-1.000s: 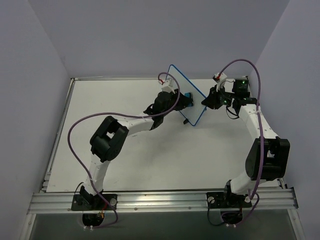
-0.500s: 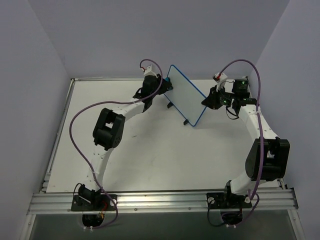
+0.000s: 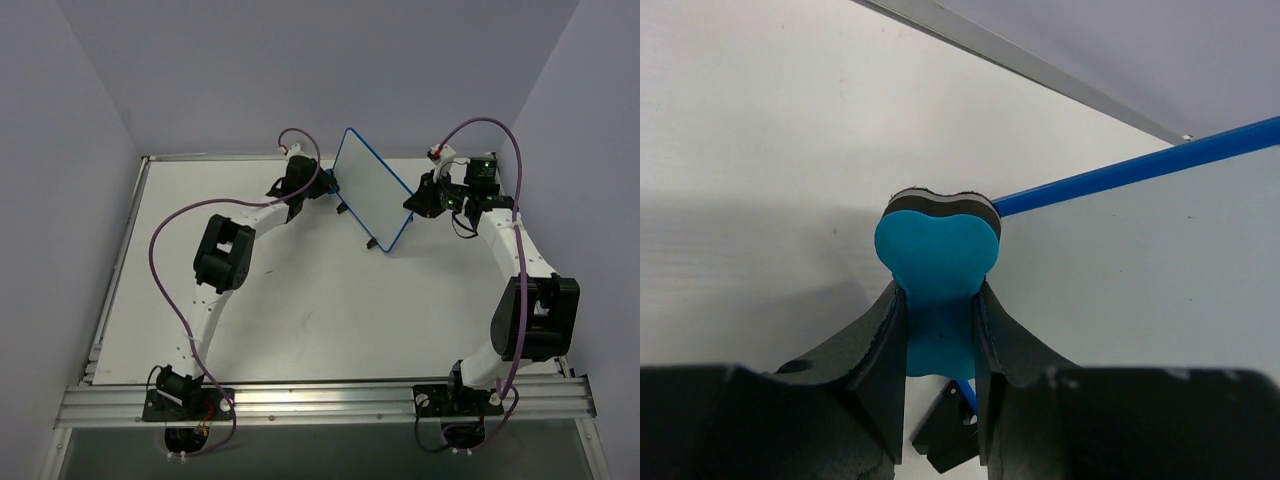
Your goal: Erase the whiteboard
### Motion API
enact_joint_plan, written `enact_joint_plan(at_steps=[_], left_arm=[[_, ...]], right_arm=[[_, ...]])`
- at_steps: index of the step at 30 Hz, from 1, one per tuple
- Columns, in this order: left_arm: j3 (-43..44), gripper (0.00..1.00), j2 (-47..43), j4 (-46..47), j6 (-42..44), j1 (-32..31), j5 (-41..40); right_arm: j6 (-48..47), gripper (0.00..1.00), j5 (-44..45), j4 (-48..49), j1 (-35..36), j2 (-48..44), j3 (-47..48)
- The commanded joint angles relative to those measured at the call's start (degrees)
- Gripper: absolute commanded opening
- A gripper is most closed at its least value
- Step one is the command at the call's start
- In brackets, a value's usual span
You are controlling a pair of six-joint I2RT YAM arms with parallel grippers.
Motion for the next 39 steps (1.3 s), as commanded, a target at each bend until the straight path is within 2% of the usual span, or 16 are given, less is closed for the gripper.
enact_joint_plan(at_steps=[1,4,8,17,23,32,39], left_arm=[[2.0,0.02,1.41,-1.08,0.06,-0.84,2.99],[1.65,0.02,0.45,-0.38,0.85,-1.8,3.52],[-3.79,0.02,-5.07,2.78,1.2,-2.6,2.65],[-20.84,0.02,-31.24,0.06,8.22,-1.89,-7.45],[-29.1,0.02,-41.1,-1.78,9.99,-1.1,-10.62],[-37.11,0.02,-49.9,-4.24,11.22,-0.22,-14.39],[-41.41,0.02,-54.83,-5.74,11.75,0.57,-15.46]], right_arm=[[-2.68,0.0,-2.29,-3.97,1.3,0.9,-1.27],[-2.6,0.0,-2.38,-3.88,1.3,0.9,-1.36],[-2.42,0.0,-2.29,-3.44,1.3,1.69,-1.27],[1.09,0.0,2.01,-0.62,0.86,3.27,0.74],[5.05,0.0,5.88,-0.1,-1.51,5.21,2.42],[6.46,0.0,2.9,-3.26,-4.77,4.6,4.18],[7.25,0.0,5.79,-5.19,-5.21,3.89,4.7]])
